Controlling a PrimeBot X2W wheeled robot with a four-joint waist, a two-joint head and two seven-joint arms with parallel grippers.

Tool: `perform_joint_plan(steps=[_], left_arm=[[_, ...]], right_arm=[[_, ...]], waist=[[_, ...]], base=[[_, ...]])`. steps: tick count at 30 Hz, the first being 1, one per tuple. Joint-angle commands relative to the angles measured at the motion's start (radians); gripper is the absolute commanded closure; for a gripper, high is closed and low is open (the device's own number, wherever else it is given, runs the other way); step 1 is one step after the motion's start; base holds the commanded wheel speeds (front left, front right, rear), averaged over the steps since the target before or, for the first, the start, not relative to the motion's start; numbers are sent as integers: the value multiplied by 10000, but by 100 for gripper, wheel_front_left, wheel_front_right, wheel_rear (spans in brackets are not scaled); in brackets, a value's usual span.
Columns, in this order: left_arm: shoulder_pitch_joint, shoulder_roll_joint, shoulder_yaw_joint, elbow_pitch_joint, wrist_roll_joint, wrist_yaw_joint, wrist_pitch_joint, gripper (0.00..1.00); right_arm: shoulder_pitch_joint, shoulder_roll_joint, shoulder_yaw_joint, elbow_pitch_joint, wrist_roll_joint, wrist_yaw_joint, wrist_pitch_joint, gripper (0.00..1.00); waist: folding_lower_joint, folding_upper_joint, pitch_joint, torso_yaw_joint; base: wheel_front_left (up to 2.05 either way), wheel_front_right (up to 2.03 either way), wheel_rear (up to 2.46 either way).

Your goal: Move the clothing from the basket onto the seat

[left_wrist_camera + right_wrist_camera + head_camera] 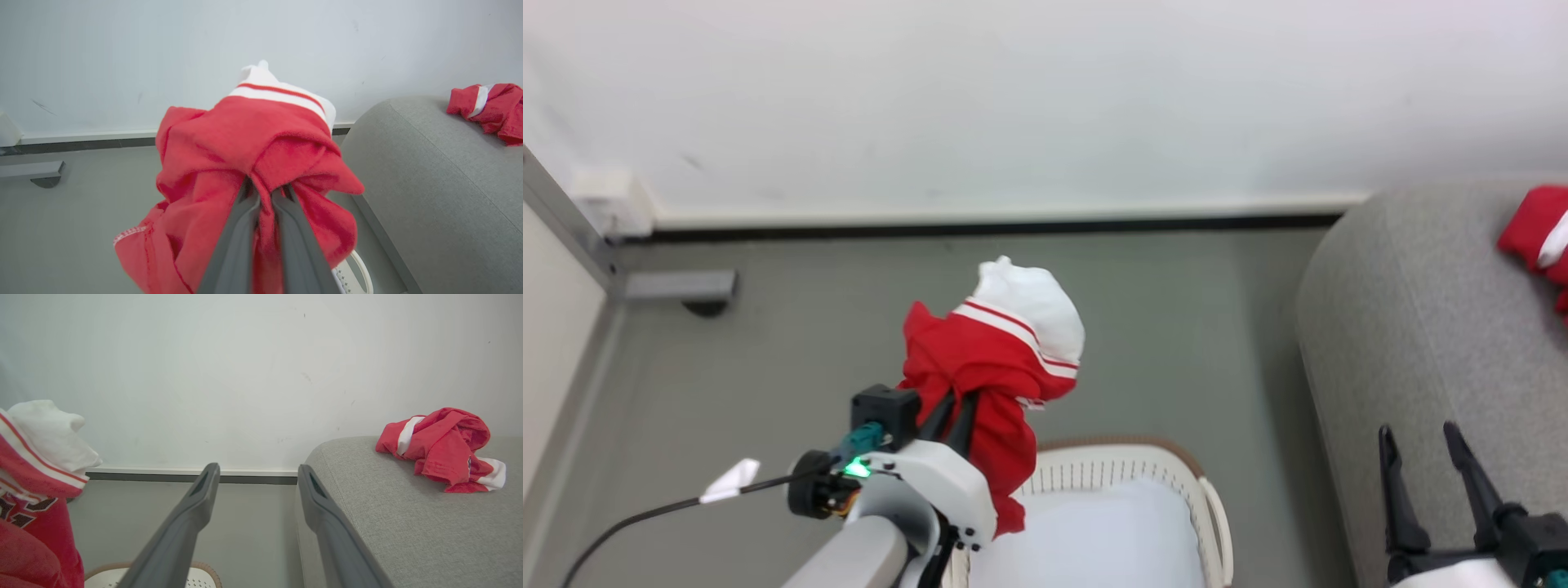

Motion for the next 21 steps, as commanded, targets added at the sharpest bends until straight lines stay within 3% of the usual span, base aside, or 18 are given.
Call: perform_joint_plan(steps=[1,12,21], left_arm=[[296,320,91,-667,-69,222,174,100],[986,1736,683,-4125,-60,1356,1238,100],[1218,2270,835,-5467,66,1825,1746,100]], right_arm=[[304,-31,29,87,-112,-22,9,0],[951,-30,176,321,-16,-22,9,0],[1075,-28,727,313,33,-22,9,0]], waist=[[5,-1,-825,107],[5,-1,-1782,-106],[5,-1,-1958,-301]], base=[[0,0,0],[0,0,0],[0,0,0]])
